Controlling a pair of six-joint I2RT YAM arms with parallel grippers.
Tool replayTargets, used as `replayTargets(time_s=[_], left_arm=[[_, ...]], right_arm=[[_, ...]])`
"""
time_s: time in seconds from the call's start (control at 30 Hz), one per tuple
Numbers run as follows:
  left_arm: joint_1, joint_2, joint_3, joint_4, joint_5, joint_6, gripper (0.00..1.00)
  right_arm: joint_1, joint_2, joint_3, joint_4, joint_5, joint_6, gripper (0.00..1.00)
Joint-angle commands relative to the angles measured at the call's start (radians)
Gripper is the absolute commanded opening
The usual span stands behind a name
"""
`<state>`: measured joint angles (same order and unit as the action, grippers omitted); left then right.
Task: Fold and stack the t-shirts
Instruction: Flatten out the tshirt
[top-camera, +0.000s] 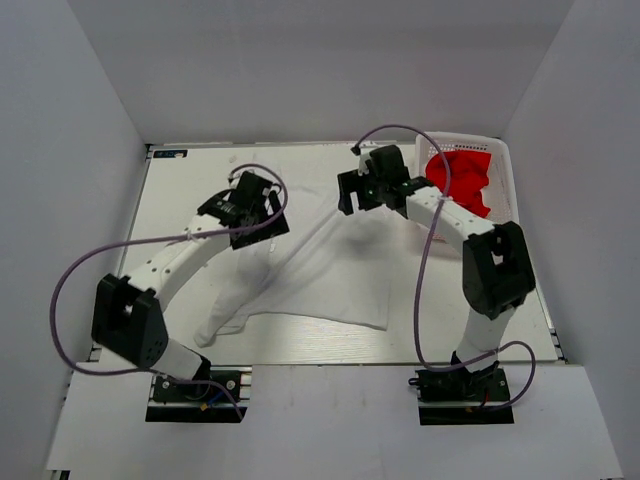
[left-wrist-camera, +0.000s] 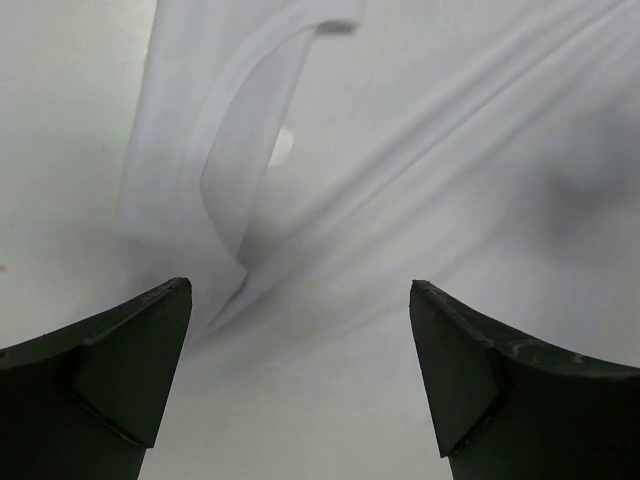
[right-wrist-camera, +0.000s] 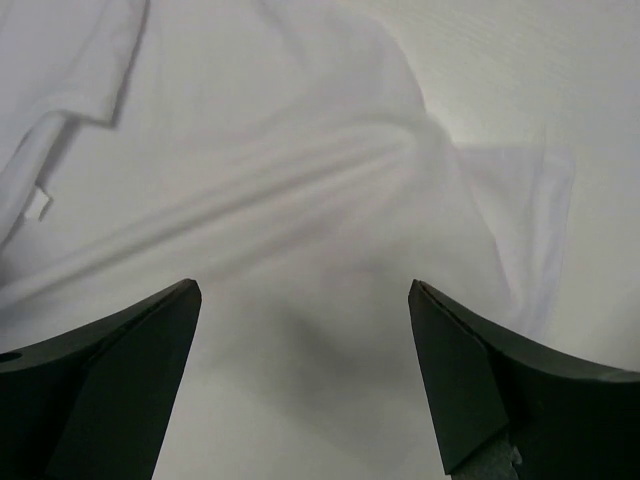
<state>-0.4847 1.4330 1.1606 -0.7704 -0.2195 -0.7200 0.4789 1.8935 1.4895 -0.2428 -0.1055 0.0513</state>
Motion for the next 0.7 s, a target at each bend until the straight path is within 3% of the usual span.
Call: replayTargets(time_s=[0.0, 0.07, 0.2, 0.3, 0.33, 0.5, 0.57, 0.67], left_arm=[[0.020, 0.152, 0.098, 0.052, -0.034, 0.112, 1.00], [0.020, 0.245, 0.198, 0.048, -0.020, 0.139, 1.00], [0.020, 0.496, 0.483, -0.047, -0.087, 0.152, 1.00], [0.029, 0.659, 0.635, -0.104, -0.152, 0.152, 0.90], [0.029, 0.691, 0.663, -0.131, -0.184, 0.168, 0.82], [0.047, 0.796, 0.729, -0.144, -0.216, 0.177, 0.75], [0.047, 0.816, 0.729, -0.144, -0.216, 0.188, 0.68], [0.057, 0.827, 0.729, -0.144, -0.216, 0.188, 0.39]], right_arm=[[0.003, -0.079, -0.216, 0.086, 0.062, 0.119, 0.90], [0.004, -0.154, -0.334, 0.126, 0.079, 0.143, 0.90], [0.007, -0.221, -0.417, 0.160, 0.087, 0.170, 0.90], [0.010, -0.218, -0.436, 0.158, 0.076, 0.183, 0.90], [0.007, -0.208, -0.443, 0.152, 0.064, 0.180, 0.90], [0.007, -0.171, -0.465, 0.161, 0.050, 0.206, 0.90], [0.007, -0.149, -0.463, 0.155, 0.049, 0.220, 0.90], [0.004, -0.134, -0.472, 0.149, 0.078, 0.242, 0.90]])
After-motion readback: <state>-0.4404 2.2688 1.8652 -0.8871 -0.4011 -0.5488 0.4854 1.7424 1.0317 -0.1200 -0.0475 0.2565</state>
